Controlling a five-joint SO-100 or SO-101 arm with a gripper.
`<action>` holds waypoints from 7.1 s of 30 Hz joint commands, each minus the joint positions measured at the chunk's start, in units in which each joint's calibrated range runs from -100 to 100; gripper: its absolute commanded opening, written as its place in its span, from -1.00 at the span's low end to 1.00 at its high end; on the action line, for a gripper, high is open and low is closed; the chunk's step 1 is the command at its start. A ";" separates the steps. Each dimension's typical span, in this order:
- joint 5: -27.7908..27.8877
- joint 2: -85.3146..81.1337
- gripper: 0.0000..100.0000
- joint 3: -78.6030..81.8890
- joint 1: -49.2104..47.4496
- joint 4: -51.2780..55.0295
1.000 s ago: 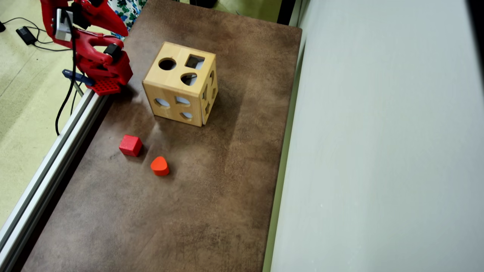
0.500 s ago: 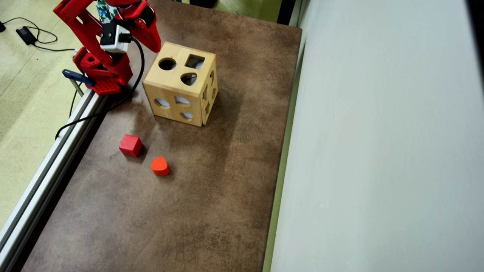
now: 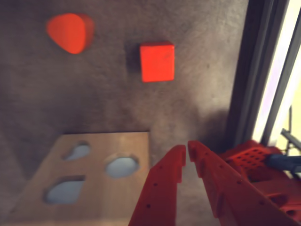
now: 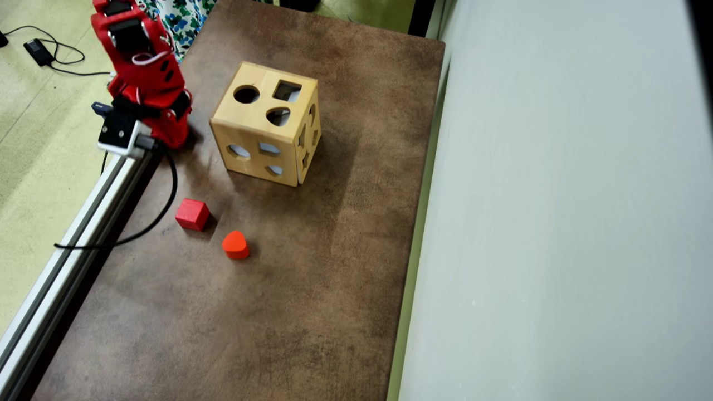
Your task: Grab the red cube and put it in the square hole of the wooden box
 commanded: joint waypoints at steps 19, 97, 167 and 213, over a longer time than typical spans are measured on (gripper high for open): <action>5.52 14.89 -0.96 1.86 0.72 -7.39; 8.06 29.33 -0.38 19.39 5.84 -33.52; -17.44 -43.79 -0.96 20.01 -30.41 -4.74; -37.95 -0.90 -0.96 -1.72 -53.59 -9.96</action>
